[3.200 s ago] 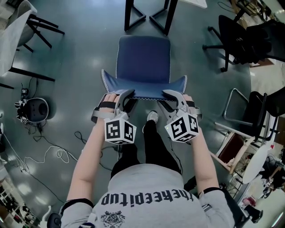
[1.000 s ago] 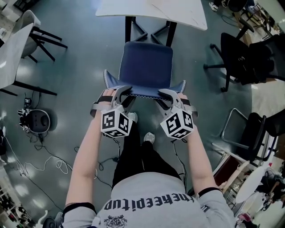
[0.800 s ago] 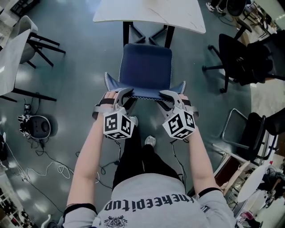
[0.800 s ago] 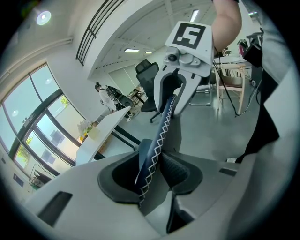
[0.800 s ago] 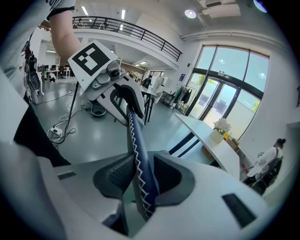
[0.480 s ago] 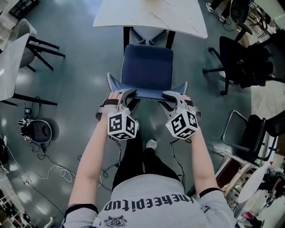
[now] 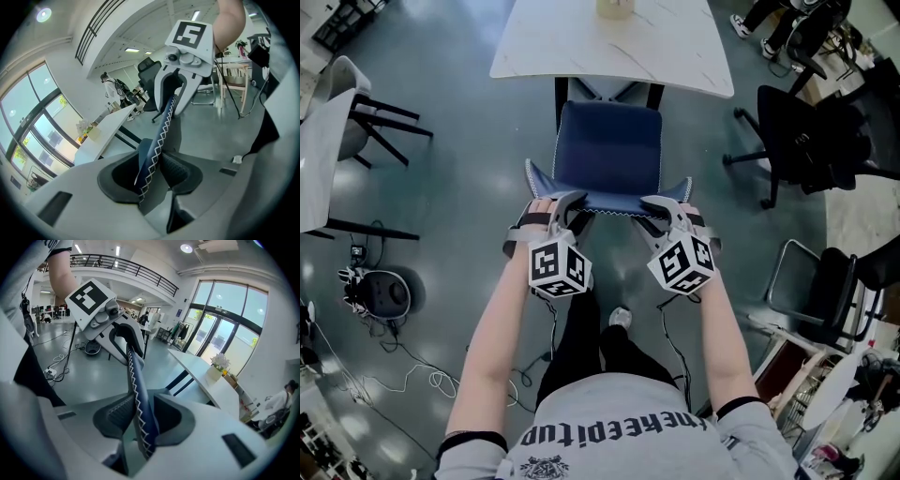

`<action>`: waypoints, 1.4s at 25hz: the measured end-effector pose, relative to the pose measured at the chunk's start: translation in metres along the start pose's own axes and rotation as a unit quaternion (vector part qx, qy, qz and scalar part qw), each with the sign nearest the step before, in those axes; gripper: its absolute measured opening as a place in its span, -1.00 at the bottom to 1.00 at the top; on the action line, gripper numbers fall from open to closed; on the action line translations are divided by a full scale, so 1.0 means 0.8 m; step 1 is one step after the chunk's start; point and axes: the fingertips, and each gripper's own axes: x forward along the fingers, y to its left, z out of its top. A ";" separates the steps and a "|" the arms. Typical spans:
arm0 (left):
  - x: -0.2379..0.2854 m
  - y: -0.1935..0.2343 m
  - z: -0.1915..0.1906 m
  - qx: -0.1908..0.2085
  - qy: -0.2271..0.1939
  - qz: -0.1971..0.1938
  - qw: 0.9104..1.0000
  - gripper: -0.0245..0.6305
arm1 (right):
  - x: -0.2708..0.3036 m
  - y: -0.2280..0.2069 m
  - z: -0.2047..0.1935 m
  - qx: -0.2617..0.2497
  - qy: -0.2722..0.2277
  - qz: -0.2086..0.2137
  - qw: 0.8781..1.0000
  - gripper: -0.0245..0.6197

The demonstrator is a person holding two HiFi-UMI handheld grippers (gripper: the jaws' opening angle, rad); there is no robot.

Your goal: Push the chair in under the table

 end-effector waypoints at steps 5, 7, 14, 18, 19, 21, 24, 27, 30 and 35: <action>0.011 0.011 0.002 0.005 -0.004 0.002 1.000 -0.47 | 0.006 -0.014 -0.002 0.002 0.001 0.001 1.000 -0.53; 0.014 0.015 0.002 0.005 -0.004 0.001 1.000 -0.47 | 0.009 -0.019 -0.002 0.002 0.002 0.002 1.000 -0.53; 0.031 0.035 0.002 0.000 -0.001 -0.002 1.000 -0.47 | 0.022 -0.041 -0.002 0.003 0.005 0.001 1.000 -0.53; 0.036 0.043 0.004 0.003 -0.003 -0.004 1.000 -0.47 | 0.025 -0.050 -0.002 0.004 0.004 0.003 1.000 -0.53; 0.037 0.044 0.004 0.005 -0.003 -0.004 1.000 -0.47 | 0.025 -0.052 -0.002 0.005 0.003 0.004 1.000 -0.53; 0.037 0.043 0.005 0.007 -0.005 -0.004 1.000 -0.47 | 0.025 -0.052 -0.003 0.005 0.002 0.007 1.000 -0.53; 0.037 0.043 0.005 0.008 -0.006 -0.005 1.000 -0.47 | 0.025 -0.052 -0.003 0.005 0.002 0.009 1.000 -0.53; 0.036 0.044 0.004 0.008 -0.006 -0.006 1.000 -0.47 | 0.026 -0.052 -0.002 0.005 0.002 0.011 1.000 -0.53; 0.037 0.044 0.004 0.008 -0.006 -0.006 1.000 -0.47 | 0.027 -0.052 -0.003 0.005 0.002 0.009 1.000 -0.53; 0.037 0.044 0.003 0.007 -0.005 -0.005 1.000 -0.47 | 0.027 -0.052 -0.002 0.009 0.003 0.004 1.000 -0.51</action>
